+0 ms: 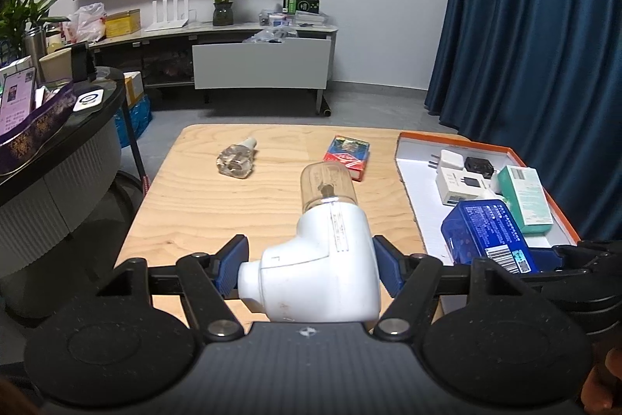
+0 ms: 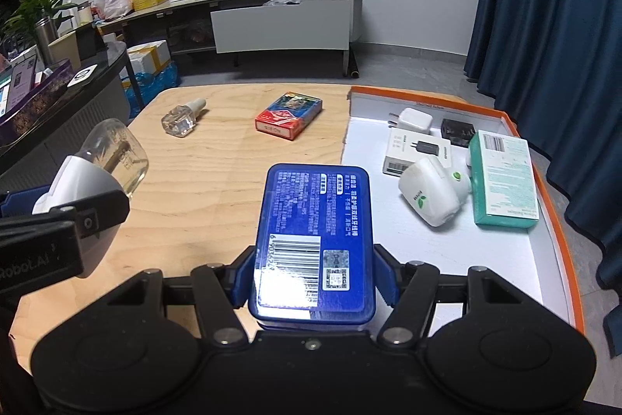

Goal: Organize rigid objects
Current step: 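Carry the diffuser and blue tin over the white box with both grippers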

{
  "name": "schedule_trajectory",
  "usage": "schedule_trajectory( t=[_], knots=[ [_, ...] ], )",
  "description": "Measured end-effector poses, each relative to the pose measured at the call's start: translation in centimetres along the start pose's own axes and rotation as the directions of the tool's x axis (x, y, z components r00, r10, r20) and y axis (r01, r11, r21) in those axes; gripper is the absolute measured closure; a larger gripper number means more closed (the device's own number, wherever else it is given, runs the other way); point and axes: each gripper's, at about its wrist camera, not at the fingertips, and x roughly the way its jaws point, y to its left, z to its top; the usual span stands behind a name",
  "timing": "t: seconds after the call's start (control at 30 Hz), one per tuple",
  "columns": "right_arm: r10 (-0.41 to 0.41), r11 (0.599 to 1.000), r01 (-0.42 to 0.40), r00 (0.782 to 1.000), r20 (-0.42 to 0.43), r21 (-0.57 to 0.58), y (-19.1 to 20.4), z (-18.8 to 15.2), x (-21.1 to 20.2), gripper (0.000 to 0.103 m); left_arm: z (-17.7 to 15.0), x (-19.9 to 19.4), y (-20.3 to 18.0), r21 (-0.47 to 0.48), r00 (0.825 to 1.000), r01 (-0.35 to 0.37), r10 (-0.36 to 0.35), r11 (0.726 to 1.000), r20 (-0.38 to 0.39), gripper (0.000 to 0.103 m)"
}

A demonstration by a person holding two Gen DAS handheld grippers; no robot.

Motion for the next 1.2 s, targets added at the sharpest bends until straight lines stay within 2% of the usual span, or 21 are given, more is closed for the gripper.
schedule_trajectory(
  t=[0.7, 1.2],
  knots=[
    [-0.018, 1.000, 0.018, 1.000, 0.007, 0.022, -1.7, -0.5, -0.7, 0.029, 0.2, -0.1, -0.9, 0.011, 1.000, 0.016, -0.016, 1.000, 0.010, 0.033],
    [-0.072, 0.995, 0.070, 0.997, 0.018, 0.077, -5.5, -1.0, -2.0, 0.029, 0.5, 0.2, -3.9, 0.048, 0.996, 0.086, -0.086, 0.995, 0.008, 0.033]
  ],
)
